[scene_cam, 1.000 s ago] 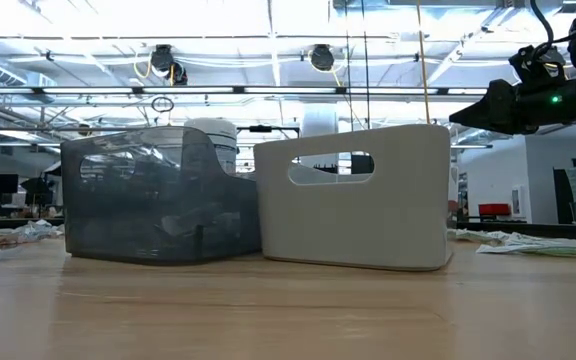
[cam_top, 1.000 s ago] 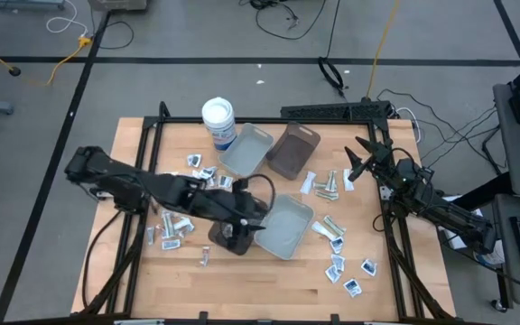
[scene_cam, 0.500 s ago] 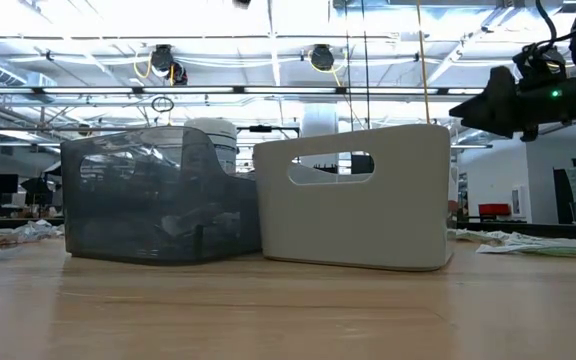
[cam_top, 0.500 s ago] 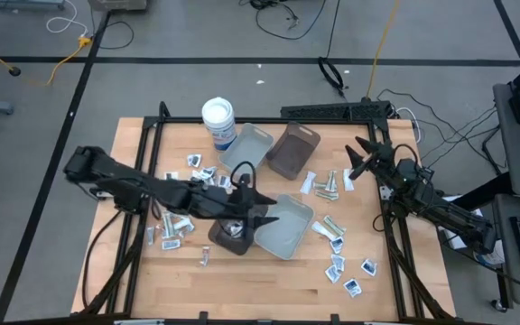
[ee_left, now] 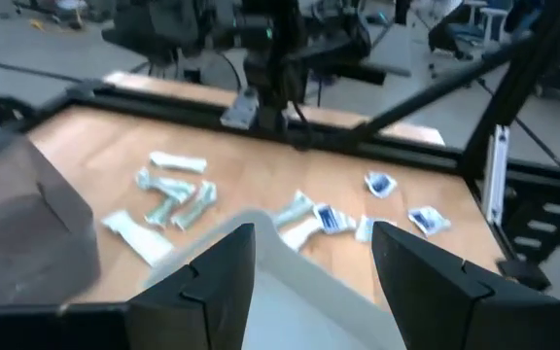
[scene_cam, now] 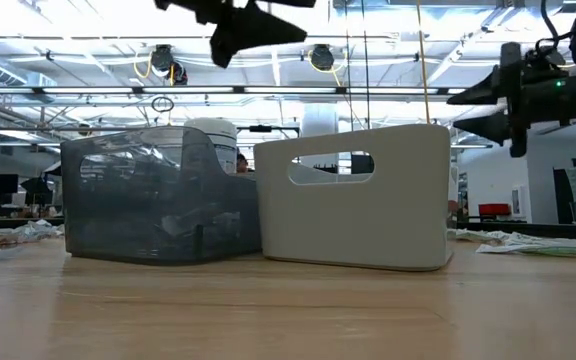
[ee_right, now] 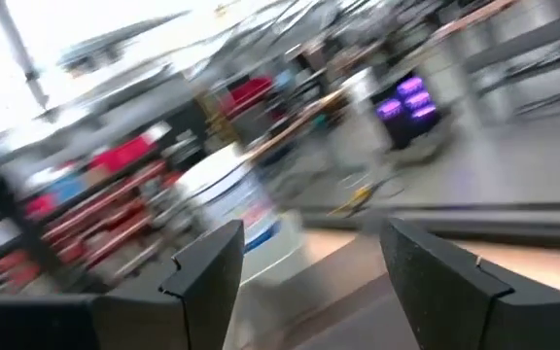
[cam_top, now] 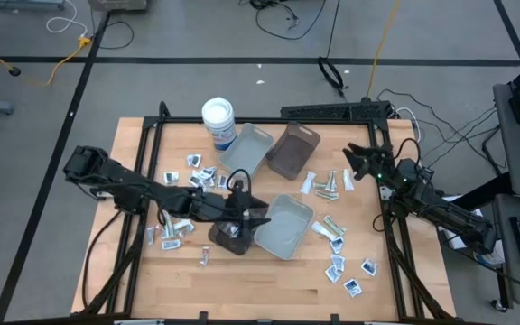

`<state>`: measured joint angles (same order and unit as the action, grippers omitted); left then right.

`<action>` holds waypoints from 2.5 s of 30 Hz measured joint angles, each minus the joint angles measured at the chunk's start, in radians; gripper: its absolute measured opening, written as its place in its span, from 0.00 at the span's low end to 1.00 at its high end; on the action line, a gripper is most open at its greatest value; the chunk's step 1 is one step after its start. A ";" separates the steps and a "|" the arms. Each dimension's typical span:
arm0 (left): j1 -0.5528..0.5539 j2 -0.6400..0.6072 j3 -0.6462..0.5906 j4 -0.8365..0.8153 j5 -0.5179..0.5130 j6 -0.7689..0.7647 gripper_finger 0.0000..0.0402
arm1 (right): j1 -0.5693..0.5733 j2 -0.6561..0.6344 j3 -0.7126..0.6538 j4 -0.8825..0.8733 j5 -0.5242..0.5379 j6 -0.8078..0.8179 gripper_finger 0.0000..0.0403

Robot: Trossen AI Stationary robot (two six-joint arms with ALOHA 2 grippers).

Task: Pick & Place First Aid Supplies
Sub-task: Put the blue alcohol pad into the bottom black bin

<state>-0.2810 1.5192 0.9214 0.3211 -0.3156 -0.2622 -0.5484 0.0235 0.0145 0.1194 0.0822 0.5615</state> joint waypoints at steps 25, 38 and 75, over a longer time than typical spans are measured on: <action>-0.052 0.000 -0.095 0.126 0.057 -0.032 0.53 | 0.236 0.231 0.281 -0.387 -0.295 0.199 0.59; -0.051 0.000 -0.094 0.127 0.111 -0.032 0.53 | 0.555 0.672 0.579 -0.740 -0.292 0.554 0.59; -0.051 -0.023 -0.093 0.125 0.194 -0.059 0.53 | 1.180 1.387 0.960 -1.135 -0.057 1.417 0.59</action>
<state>-0.3325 1.4963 0.8284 0.4464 -0.1215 -0.3209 0.6316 1.4110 0.9741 -1.0151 0.0254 1.9781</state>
